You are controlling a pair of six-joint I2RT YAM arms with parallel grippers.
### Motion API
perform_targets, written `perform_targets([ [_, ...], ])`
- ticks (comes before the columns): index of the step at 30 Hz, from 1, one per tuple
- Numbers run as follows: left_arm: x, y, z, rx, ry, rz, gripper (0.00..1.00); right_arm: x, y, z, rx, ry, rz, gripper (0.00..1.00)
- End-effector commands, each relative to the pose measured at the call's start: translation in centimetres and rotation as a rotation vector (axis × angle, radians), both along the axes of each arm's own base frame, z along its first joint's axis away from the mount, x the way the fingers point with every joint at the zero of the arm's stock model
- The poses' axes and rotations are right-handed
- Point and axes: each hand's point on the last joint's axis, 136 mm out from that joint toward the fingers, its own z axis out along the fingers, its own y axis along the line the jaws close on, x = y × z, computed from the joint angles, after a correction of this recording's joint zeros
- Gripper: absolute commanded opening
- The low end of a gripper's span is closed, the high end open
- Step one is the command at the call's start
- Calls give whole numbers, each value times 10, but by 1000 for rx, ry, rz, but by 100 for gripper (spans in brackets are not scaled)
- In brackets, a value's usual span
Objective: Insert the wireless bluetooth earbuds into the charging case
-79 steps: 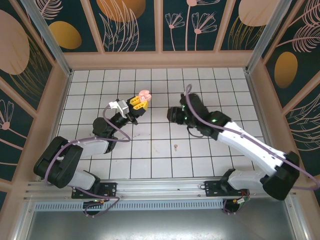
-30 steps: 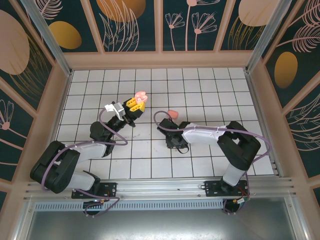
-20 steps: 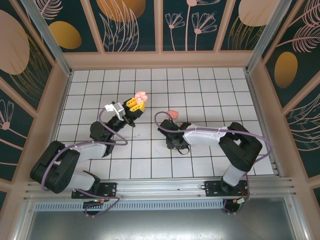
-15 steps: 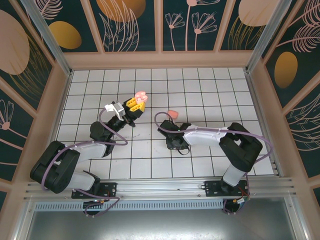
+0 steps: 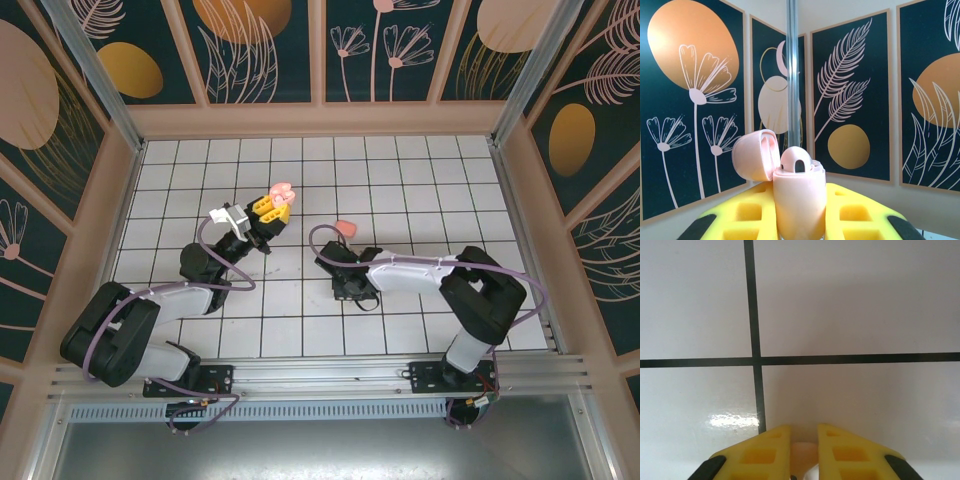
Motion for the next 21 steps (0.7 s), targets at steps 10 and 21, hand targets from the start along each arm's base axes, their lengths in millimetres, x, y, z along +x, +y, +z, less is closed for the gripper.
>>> perform_targets([
  [10, -24, -2, 19, 22, -101, -52, 0, 48, 14, 151, 295, -331, 16, 15],
  [21, -38, -13, 15, 104, -141, -131, 0, 69, 25, 387, 704, -828, 171, 15],
])
